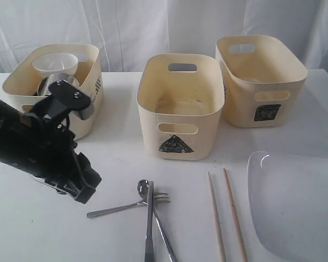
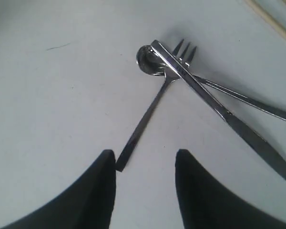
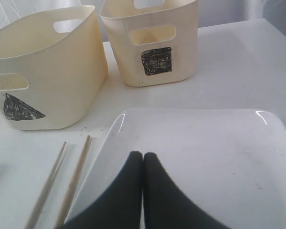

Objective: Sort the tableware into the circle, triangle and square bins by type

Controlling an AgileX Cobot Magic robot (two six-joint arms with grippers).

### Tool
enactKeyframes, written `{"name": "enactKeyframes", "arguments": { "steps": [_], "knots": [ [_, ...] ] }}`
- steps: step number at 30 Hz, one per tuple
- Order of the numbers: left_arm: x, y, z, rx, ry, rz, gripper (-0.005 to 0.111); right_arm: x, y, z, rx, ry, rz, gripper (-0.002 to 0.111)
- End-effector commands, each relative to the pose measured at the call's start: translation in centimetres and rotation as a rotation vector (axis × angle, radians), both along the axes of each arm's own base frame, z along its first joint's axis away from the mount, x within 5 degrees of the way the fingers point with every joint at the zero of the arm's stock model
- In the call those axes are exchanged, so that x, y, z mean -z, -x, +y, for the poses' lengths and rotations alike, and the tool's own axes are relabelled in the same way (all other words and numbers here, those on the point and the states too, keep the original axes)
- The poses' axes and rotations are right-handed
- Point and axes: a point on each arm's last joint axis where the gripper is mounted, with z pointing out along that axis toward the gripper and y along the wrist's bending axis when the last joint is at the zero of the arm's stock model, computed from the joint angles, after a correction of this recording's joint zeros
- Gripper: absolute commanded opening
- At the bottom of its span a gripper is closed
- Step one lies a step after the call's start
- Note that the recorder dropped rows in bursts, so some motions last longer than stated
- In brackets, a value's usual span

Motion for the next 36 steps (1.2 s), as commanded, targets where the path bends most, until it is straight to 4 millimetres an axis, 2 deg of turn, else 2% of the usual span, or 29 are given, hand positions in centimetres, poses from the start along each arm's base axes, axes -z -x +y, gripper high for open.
{"name": "enactKeyframes", "arguments": {
  "steps": [1,4,8,18,26,32,36],
  "knots": [
    [2.2,-0.4,-1.1,0.078,-0.052,0.021,0.045,-0.1,0.0,0.0,0.004,0.000,-0.010,0.000],
    [3.8,-1.0,-1.6,0.092,-0.078,0.065,0.045,-0.1,0.0,0.0,0.004,0.000,-0.010,0.000],
    [4.6,-1.6,-2.4,0.126,-0.072,0.091,0.045,-0.1,0.0,0.0,0.004,0.000,-0.010,0.000],
    [4.2,-3.0,-4.5,0.199,0.003,0.110,0.045,-0.1,0.0,0.0,0.004,0.000,-0.010,0.000],
    [3.2,-3.1,-6.0,-0.022,0.236,0.280,0.045,-0.1,0.0,0.0,0.004,0.000,-0.010,0.000],
    [3.3,-3.4,-6.0,-0.195,0.273,0.350,0.045,-0.1,0.0,0.0,0.004,0.000,-0.010,0.000],
    [3.4,-3.4,-6.3,-0.214,0.269,0.328,0.045,-0.1,0.0,0.0,0.004,0.000,-0.010,0.000]
  ]
}}
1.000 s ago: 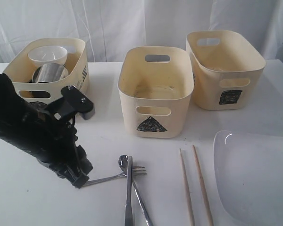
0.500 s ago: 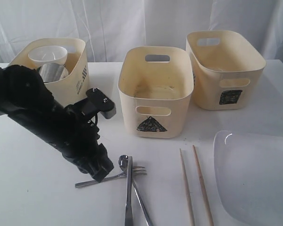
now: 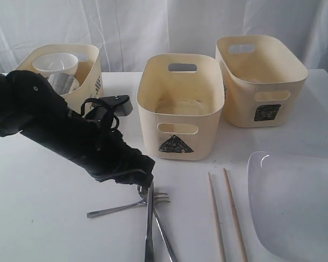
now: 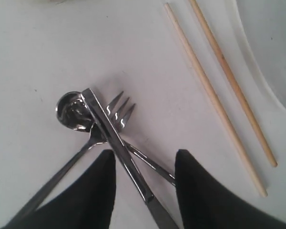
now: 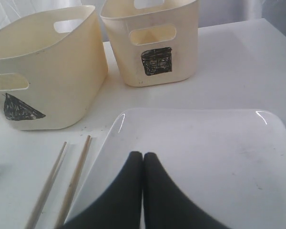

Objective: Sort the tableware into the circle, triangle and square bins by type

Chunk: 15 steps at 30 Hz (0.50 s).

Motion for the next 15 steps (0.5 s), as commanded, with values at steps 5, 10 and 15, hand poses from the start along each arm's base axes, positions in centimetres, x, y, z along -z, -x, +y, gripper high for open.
{"name": "enactKeyframes", "arguments": {
  "steps": [5,10,15],
  "knots": [
    [0.0,1.2,-0.9,0.042,-0.030,0.002,0.045,-0.1,0.0,0.0,0.004,0.000,-0.010,0.000],
    [-1.7,2.2,-0.4,0.116,-0.057,-0.075,0.041,-0.1,0.0,0.0,0.004,0.000,-0.010,0.000],
    [-5.9,3.6,1.0,0.138,-0.014,-0.221,0.032,-0.1,0.0,0.0,0.004,0.000,-0.010,0.000]
  ]
}}
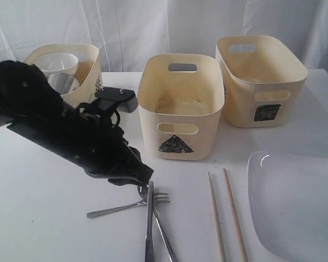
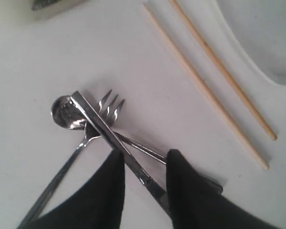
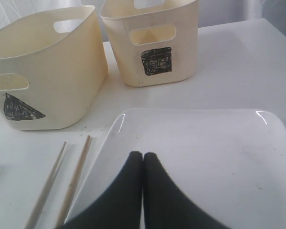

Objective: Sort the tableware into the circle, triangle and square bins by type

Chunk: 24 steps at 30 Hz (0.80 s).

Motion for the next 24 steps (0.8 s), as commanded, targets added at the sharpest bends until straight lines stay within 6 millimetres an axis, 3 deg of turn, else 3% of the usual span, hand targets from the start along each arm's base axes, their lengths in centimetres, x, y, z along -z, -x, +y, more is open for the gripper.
{"name": "enactKeyframes", "arguments": {
  "steps": [1,7,11,18,24],
  "knots": [
    [-4.0,1.9,1.4,0.031,0.055,-0.101,0.032,-0.1,0.0,0.0,0.004,0.000,-0.010,0.000],
    [-9.3,5.6,4.5,0.089,0.104,-0.272,0.032,-0.1,0.0,0.0,0.004,0.000,-0.010,0.000],
    [-11.3,8.9,7.5,0.088,0.160,-0.390,0.032,-0.1,0.0,0.0,0.004,0.000,-0.010,0.000],
    [-11.5,14.2,11.8,0.079,0.252,-0.518,0.032,-0.1,0.0,0.0,0.004,0.000,-0.010,0.000],
    [-9.7,17.4,14.4,0.122,0.226,-0.554,0.032,-0.1,0.0,0.0,0.004,0.000,-0.010,0.000]
  ]
}}
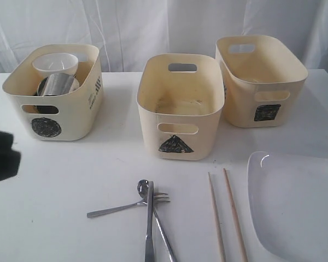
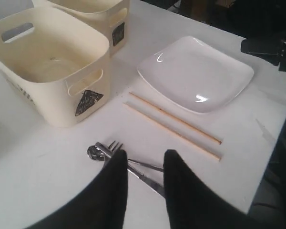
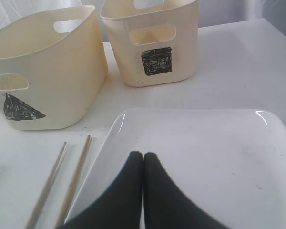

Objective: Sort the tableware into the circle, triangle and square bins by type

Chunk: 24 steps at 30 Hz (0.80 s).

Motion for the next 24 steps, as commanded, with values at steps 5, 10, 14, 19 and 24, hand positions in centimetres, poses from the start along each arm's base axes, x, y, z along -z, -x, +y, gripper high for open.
{"name": "enactKeyframes", "arguments": {
  "steps": [5,10,14,19,24],
  "knots": [
    [2.5,3.2,2.6,0.022,-0.066,0.014,0.028,-0.1,0.0,0.0,0.004,0.000,-0.010,0.000],
    [3.0,3.7,3.3,0.009,-0.075,-0.023,0.003,-0.1,0.0,0.0,0.004,0.000,-0.010,0.000],
    [3.0,3.5,3.5,-0.007,-0.102,-0.050,0.000,-0.1,0.0,0.0,0.004,0.000,-0.010,0.000],
    [3.4,3.8,3.8,0.003,-0.151,-0.035,0.000,-0.1,0.0,0.0,0.004,0.000,-0.010,0.000],
    [3.4,5.7,5.4,0.003,-0.118,-0.104,0.000,-0.1,0.0,0.0,0.004,0.000,-0.010,0.000]
  ]
}}
